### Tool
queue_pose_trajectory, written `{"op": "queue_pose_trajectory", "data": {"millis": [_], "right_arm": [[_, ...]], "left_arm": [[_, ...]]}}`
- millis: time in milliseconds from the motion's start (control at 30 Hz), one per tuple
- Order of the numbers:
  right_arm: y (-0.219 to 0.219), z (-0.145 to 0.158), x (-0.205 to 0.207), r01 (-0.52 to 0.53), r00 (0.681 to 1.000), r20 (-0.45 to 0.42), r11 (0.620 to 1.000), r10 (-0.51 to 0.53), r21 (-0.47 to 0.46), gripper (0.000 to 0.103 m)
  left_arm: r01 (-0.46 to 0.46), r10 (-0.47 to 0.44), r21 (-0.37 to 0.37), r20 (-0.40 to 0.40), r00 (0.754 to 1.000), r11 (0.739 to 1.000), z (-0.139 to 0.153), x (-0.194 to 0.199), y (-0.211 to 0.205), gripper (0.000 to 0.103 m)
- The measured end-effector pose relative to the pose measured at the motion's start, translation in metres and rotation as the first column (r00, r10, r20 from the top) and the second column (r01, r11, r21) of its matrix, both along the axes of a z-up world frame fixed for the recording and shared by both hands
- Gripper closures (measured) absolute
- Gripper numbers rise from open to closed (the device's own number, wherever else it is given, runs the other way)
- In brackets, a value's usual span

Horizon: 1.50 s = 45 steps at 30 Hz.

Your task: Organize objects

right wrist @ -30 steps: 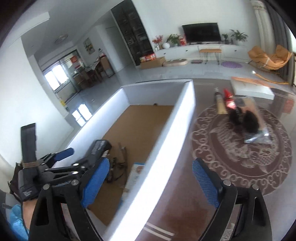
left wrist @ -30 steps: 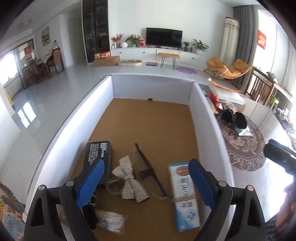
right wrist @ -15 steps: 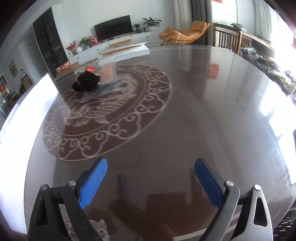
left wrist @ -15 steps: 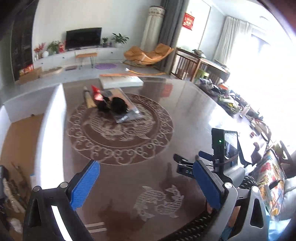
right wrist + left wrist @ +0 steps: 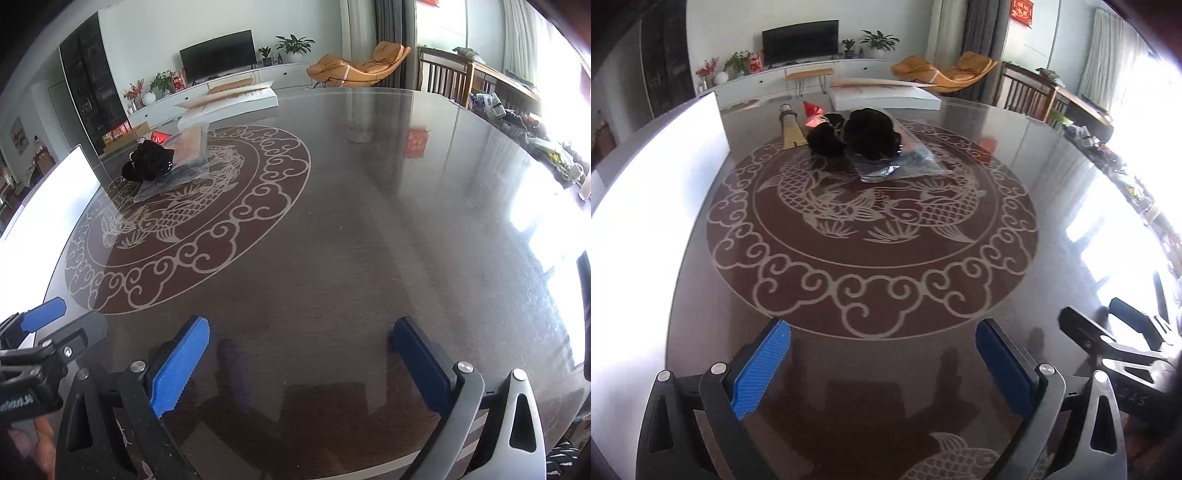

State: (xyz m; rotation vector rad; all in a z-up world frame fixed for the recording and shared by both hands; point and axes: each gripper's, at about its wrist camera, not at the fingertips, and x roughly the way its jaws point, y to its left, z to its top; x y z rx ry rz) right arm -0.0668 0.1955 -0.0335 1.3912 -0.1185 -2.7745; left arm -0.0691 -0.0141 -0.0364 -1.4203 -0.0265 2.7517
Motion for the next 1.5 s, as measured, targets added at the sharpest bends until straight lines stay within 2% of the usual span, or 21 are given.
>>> {"op": "queue_pose_trajectory", "data": {"millis": [133,267,400,1067,1200,1267,1333,1433,1500], "right_arm": [[-0.004,-0.001,-0.001,-0.004,1.000,0.010,1.000,0.003,0.027,0.000],[-0.009,-0.003,-0.001,-0.010,1.000,0.021,0.998,0.008,0.065,0.000],[-0.012,-0.004,0.000,-0.011,1.000,0.029,0.996,0.008,0.091,0.000],[-0.012,-0.004,0.001,-0.010,1.000,0.028,0.996,0.007,0.094,0.000],[-0.012,-0.004,0.000,-0.009,1.000,0.028,0.996,0.006,0.094,0.000],[-0.012,-0.004,0.000,-0.009,1.000,0.028,0.996,0.006,0.094,0.000],[-0.012,-0.004,0.001,-0.009,1.000,0.028,0.996,0.006,0.094,0.000],[-0.012,-0.004,0.000,-0.009,1.000,0.028,0.996,0.006,0.094,0.000],[-0.012,-0.004,0.000,-0.009,1.000,0.029,0.996,0.006,0.094,0.000]], "left_arm": [[0.008,-0.008,-0.044,-0.010,1.000,0.999,-0.003,-0.006,-0.004,0.001],[0.023,-0.023,-0.029,0.019,1.000,0.999,-0.011,-0.011,-0.005,0.001],[0.026,-0.025,-0.042,0.010,1.000,0.999,-0.012,-0.010,-0.004,0.000],[0.024,-0.024,-0.039,0.000,1.000,0.999,-0.011,-0.009,-0.004,0.000],[0.050,-0.048,-0.037,0.030,0.998,0.998,-0.010,-0.014,-0.004,0.000],[0.038,-0.038,0.000,0.065,0.997,0.999,-0.005,-0.025,-0.009,0.000],[-0.005,0.002,0.088,0.029,1.000,0.996,0.010,-0.041,-0.020,0.000],[-0.096,0.100,0.203,-0.012,0.995,0.974,0.036,-0.084,-0.035,0.000],[-0.156,0.165,0.239,-0.019,0.986,0.958,0.043,-0.119,-0.044,0.000]]}}
